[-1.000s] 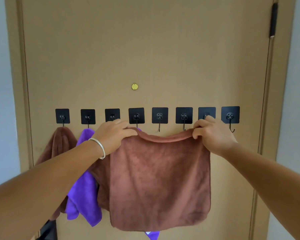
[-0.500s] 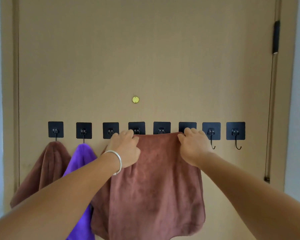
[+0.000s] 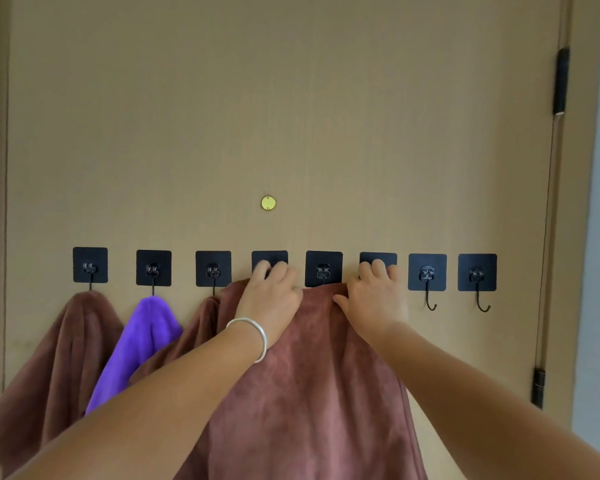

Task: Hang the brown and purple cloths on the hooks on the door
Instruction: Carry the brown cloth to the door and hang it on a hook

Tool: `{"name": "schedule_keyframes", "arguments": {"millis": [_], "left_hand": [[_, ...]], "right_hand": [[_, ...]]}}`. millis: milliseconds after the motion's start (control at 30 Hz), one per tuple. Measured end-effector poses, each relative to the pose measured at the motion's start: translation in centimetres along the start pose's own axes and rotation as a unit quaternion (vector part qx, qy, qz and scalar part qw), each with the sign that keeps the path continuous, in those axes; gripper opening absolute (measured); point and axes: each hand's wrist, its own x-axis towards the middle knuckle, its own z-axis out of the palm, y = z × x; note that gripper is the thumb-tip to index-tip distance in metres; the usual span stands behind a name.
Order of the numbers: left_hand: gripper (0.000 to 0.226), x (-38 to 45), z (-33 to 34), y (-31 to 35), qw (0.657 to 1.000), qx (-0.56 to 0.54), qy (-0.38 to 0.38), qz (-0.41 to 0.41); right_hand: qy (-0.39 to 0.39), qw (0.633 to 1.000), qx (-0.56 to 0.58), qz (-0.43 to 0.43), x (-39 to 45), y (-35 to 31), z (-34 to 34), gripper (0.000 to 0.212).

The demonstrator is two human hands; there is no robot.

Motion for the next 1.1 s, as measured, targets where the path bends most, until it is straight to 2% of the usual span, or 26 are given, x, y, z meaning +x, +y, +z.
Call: {"name": "schedule_keyframes", "arguments": {"millis": [67, 167, 233, 300, 400, 467, 567, 667, 733, 767, 833, 867, 900, 933, 1000, 1067, 1100], "left_hand": [[0.018, 0.4, 0.0, 0.9, 0.999, -0.041, -0.017, 0.027], [0.035, 1.0, 0.7, 2.0, 0.994, -0.104, -0.031, -0.003], [0.036, 1.1, 1.0, 2.7, 0.988, -0.148, -0.026, -0.045], [0.032, 1.1, 0.9, 3.6, 0.977, -0.195, -0.032, -0.079], [0.036, 0.7, 0.8, 5.2, 0.949, -0.270, -0.072, -0.144], [0.032, 0.6, 1.1, 5.9, 0.910, -0.345, -0.107, -0.205], [0.024, 0.1, 1.7, 7.2, 0.823, -0.473, -0.121, -0.291], [0.026, -0.7, 1.9, 8.8, 0.693, -0.594, -0.123, -0.391], [0.028, -1.1, 2.0, 9.4, 0.617, -0.647, -0.128, -0.428], [0.028, -1.0, 2.0, 9.4, 0.563, -0.680, -0.131, -0.452], [0.027, -0.6, 1.5, 9.2, 0.401, -0.761, -0.139, -0.490], [0.027, -0.5, 1.1, 9.2, 0.337, -0.781, -0.141, -0.506], [0.027, -0.5, 0.8, 9.1, 0.298, -0.791, -0.144, -0.514], [0.027, -0.7, 0.5, 9.1, 0.274, -0.797, -0.146, -0.518], [0.023, -1.4, 0.2, 9.7, 0.248, -0.801, -0.154, -0.522], [0.019, -1.8, 0.0, 10.3, 0.249, -0.793, -0.163, -0.532], [0.019, -2.0, 0.0, 10.6, 0.264, -0.787, -0.164, -0.533]], "right_hand": [[0.017, 1.000, -0.002, -0.002, 0.0, 0.0, 0.0, 0.043], [0.044, 0.999, 0.006, -0.020, -0.1, -0.2, -0.1, 0.028], [0.075, 0.996, 0.026, -0.043, -0.3, -0.8, 0.3, 0.016], [0.089, 0.992, 0.066, -0.062, -0.6, -1.5, 0.8, 0.020], [0.072, 0.990, 0.111, -0.052, -1.2, -2.2, 1.3, 0.020], [0.048, 0.990, 0.127, -0.037, -1.5, -2.6, 1.4, 0.016], [0.004, 0.986, 0.167, -0.023, -1.9, -3.1, 2.2, 0.011], [-0.012, 0.978, 0.207, -0.005, -2.0, -3.1, 2.8, 0.017], [-0.022, 0.975, 0.221, -0.003, -2.0, -3.0, 3.1, 0.020], [-0.026, 0.972, 0.232, -0.004, -2.0, -3.0, 3.2, 0.022], [-0.031, 0.962, 0.272, -0.001, -2.1, -2.9, 3.4, 0.025], [-0.034, 0.954, 0.297, 0.003, -2.2, -2.8, 3.5, 0.026], [-0.039, 0.948, 0.317, 0.007, -2.3, -2.7, 3.5, 0.026], [-0.045, 0.942, 0.332, 0.009, -2.4, -2.6, 3.5, 0.027], [-0.055, 0.937, 0.345, 0.007, -2.6, -2.5, 3.5, 0.028], [-0.063, 0.934, 0.350, 0.001, -2.7, -2.4, 3.5, 0.029], [-0.068, 0.934, 0.350, -0.003, -2.8, -2.3, 3.5, 0.029]]}}
